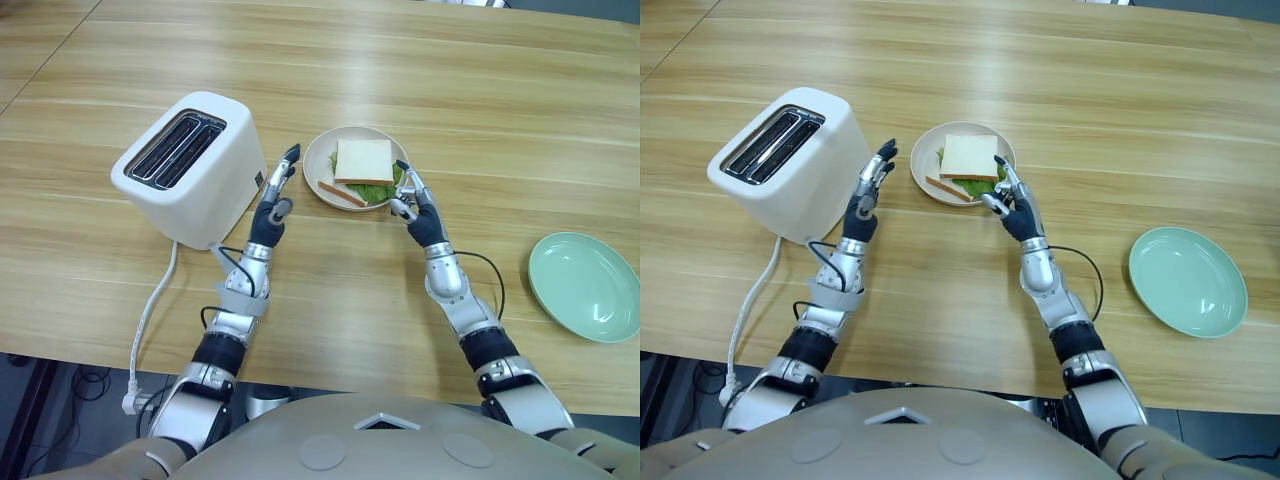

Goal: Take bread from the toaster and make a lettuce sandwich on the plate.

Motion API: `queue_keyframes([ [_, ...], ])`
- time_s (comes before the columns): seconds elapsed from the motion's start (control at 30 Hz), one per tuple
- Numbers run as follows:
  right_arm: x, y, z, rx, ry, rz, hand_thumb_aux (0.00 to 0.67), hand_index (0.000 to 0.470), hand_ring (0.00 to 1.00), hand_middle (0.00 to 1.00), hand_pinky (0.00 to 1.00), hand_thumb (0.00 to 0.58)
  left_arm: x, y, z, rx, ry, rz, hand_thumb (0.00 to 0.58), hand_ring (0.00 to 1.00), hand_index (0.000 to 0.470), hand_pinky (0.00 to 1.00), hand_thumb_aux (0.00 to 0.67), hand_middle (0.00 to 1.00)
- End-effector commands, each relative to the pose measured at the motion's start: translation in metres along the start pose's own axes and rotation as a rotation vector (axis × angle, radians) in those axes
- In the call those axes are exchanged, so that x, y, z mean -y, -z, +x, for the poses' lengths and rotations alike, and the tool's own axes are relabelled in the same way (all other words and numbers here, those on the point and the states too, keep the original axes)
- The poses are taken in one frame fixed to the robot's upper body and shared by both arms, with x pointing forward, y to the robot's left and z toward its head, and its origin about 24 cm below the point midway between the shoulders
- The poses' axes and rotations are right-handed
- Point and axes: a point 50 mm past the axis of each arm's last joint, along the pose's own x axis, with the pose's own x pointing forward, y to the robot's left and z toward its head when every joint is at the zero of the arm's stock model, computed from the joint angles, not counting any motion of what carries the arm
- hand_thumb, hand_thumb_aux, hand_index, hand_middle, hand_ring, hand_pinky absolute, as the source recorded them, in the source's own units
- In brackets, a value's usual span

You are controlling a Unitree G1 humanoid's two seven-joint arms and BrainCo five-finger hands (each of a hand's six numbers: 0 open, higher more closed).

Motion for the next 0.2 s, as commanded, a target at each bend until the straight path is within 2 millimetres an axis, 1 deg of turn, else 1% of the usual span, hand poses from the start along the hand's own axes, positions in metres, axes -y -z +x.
queue_keyframes([
  [0.03,0.0087,-0.0037,-0.0017,-0.008,0.051,0.062,0.000,0.000,0.00,0.00,0.00,0.000,0.0009,-0.0044,-0.0022,0.004,-0.020,-0.028,0.000,0.00,0.000,0.00,0.000,0.00],
  [0.2,0.0098,-0.0007,-0.0100,-0.019,0.015,0.078,0.000,0.000,0.00,0.00,0.00,0.000,-0.0011,-0.0001,-0.0101,-0.031,-0.043,0.000,0.000,0.00,0.000,0.00,0.000,0.00],
])
